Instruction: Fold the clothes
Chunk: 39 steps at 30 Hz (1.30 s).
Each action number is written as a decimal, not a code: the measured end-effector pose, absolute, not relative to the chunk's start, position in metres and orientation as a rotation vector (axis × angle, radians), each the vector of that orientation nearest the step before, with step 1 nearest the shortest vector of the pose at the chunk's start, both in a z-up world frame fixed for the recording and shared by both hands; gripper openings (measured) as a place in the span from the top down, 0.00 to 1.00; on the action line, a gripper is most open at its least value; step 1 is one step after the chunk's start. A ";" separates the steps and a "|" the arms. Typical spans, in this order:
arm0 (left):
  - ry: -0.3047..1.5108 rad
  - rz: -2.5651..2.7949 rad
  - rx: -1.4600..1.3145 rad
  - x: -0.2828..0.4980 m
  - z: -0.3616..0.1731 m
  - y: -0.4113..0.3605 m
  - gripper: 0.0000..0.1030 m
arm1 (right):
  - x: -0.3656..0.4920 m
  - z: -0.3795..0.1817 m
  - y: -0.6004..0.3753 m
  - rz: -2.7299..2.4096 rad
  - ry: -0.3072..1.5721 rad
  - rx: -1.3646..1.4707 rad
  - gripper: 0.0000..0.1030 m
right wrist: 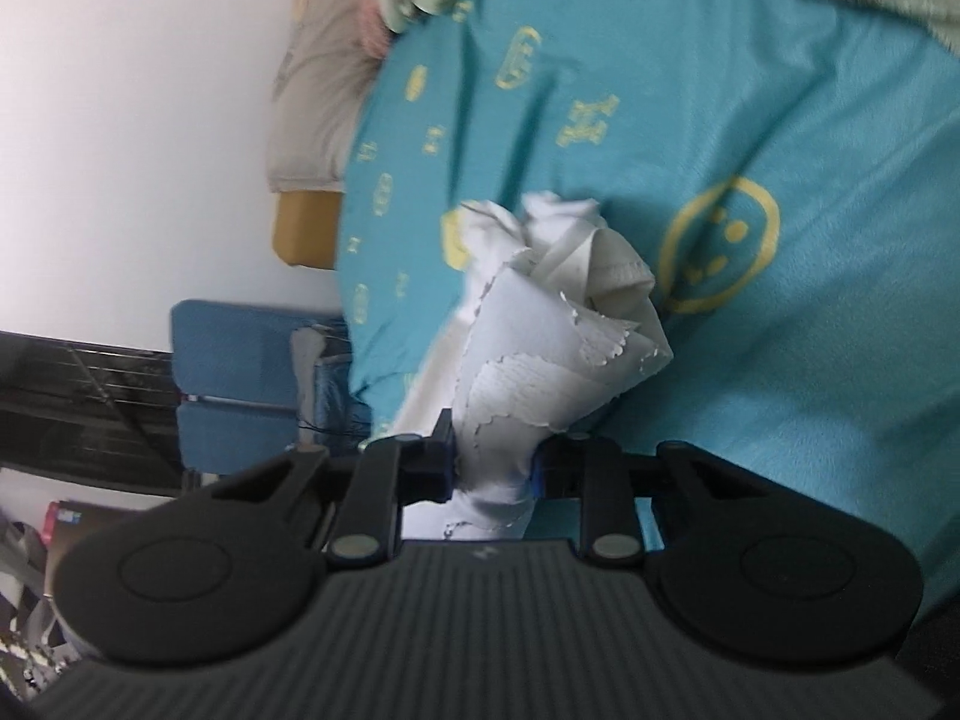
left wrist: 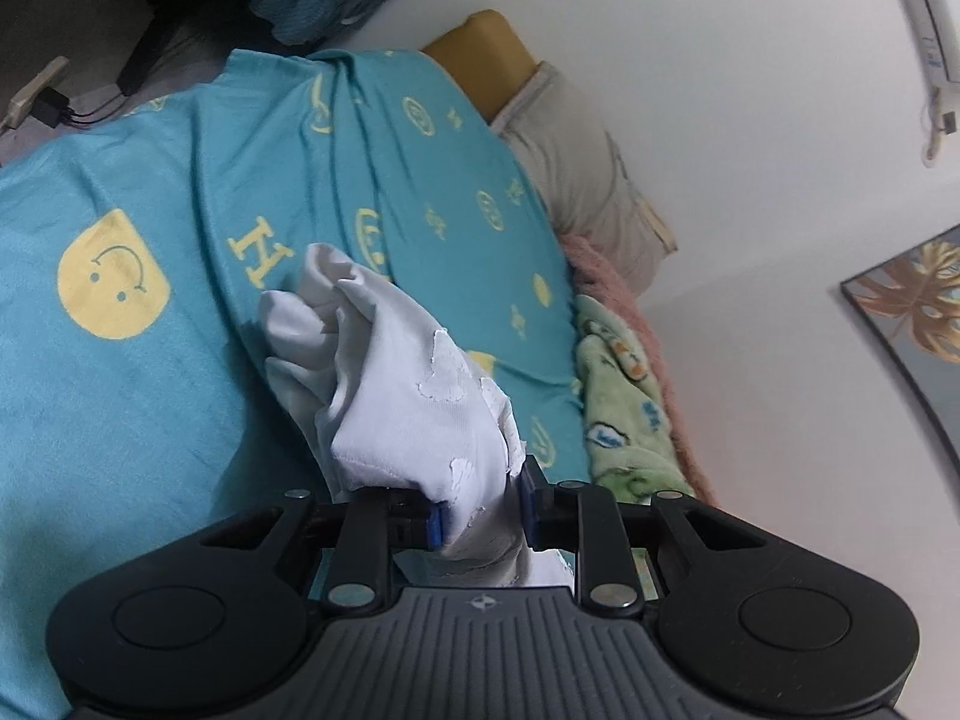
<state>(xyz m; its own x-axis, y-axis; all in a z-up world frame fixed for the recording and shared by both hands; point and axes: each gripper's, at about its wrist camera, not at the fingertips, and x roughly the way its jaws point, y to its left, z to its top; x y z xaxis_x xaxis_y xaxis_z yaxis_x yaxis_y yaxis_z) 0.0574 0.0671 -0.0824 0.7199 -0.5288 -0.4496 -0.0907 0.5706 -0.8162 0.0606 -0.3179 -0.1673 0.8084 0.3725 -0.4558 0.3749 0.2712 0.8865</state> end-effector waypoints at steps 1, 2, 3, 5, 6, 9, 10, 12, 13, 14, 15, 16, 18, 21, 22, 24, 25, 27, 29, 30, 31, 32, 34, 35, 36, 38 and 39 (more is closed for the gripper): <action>0.747 -0.303 -0.942 0.054 -0.075 0.067 0.76 | 0.055 -0.160 -0.322 0.005 0.668 1.324 0.76; 0.748 -0.320 -0.935 0.051 -0.067 0.065 0.76 | 0.050 -0.153 -0.325 0.012 0.657 1.322 0.77; 0.755 -0.337 -0.928 0.049 -0.060 0.062 0.76 | 0.043 -0.146 -0.329 0.016 0.652 1.320 0.77; 0.783 -0.371 -0.917 0.045 -0.045 0.054 0.76 | 0.030 -0.131 -0.339 0.024 0.647 1.310 0.78; 0.804 -0.392 -0.909 0.045 -0.038 0.048 0.76 | 0.025 -0.123 -0.345 0.027 0.647 1.302 0.78; 0.854 -0.464 -0.857 0.053 -0.018 0.021 0.76 | 0.014 -0.104 -0.369 0.020 0.640 1.293 0.78; 0.865 -0.487 -0.840 0.057 -0.011 0.010 0.76 | 0.012 -0.098 -0.378 0.015 0.635 1.289 0.78; 0.883 -0.528 -0.807 0.068 -0.001 -0.015 0.76 | 0.010 -0.085 -0.399 0.000 0.612 1.273 0.78; 0.890 -0.548 -0.791 0.075 0.004 -0.030 0.76 | 0.009 -0.079 -0.410 -0.008 0.600 1.265 0.78; 0.898 -0.570 -0.777 0.081 0.008 -0.046 0.76 | 0.011 -0.072 -0.424 -0.020 0.580 1.255 0.78; 0.906 -0.592 -0.760 0.088 0.013 -0.064 0.76 | 0.015 -0.065 -0.438 -0.035 0.561 1.248 0.78; 0.911 -0.614 -0.741 0.097 0.018 -0.083 0.76 | 0.019 -0.058 -0.453 -0.049 0.543 1.241 0.78; 0.918 -0.669 -0.696 0.115 0.031 -0.124 0.76 | 0.029 -0.041 -0.484 -0.079 0.507 1.208 0.78; 0.917 -0.753 -0.665 0.144 0.056 -0.187 0.76 | 0.049 -0.009 -0.535 -0.140 0.437 1.148 0.78; 0.907 -0.777 -0.657 0.154 0.066 -0.207 0.76 | 0.056 0.003 -0.551 -0.154 0.414 1.133 0.78; 0.874 -0.830 -0.652 0.174 0.089 -0.248 0.76 | 0.068 0.030 -0.583 -0.174 0.354 1.089 0.78; 0.856 -0.866 -0.659 0.183 0.099 -0.267 0.76 | 0.070 0.044 -0.598 -0.181 0.308 1.057 0.78; 0.801 -0.925 -0.673 0.199 0.113 -0.303 0.76 | 0.073 0.073 -0.626 -0.192 0.218 0.990 0.78; 0.730 -0.969 -0.672 0.211 0.121 -0.337 0.75 | 0.075 0.090 -0.645 -0.198 0.161 0.896 0.78; 0.703 -0.984 -0.659 0.216 0.119 -0.352 0.75 | 0.075 0.095 -0.653 -0.207 0.142 0.857 0.78; 0.685 -0.995 -0.652 0.220 0.114 -0.365 0.74 | 0.073 0.093 -0.659 -0.225 0.135 0.829 0.78; 0.682 -1.003 -0.647 0.223 0.105 -0.376 0.73 | 0.071 0.089 -0.664 -0.243 0.131 0.802 0.78; 0.716 -1.005 -0.631 0.225 0.076 -0.395 0.72 | 0.067 0.067 -0.669 -0.292 0.152 0.771 0.78; 0.749 -0.997 -0.607 0.223 0.057 -0.401 0.72 | 0.065 0.052 -0.669 -0.318 0.184 0.765 0.78; 0.778 -0.992 -0.571 0.220 0.039 -0.406 0.72 | 0.060 0.036 -0.669 -0.343 0.221 0.764 0.78; 0.832 -0.981 -0.460 0.206 0.003 -0.410 0.72 | 0.050 0.001 -0.667 -0.382 0.305 0.777 0.78; 0.862 -0.972 -0.403 0.200 -0.017 -0.409 0.72 | 0.045 -0.017 -0.665 -0.397 0.352 0.793 0.78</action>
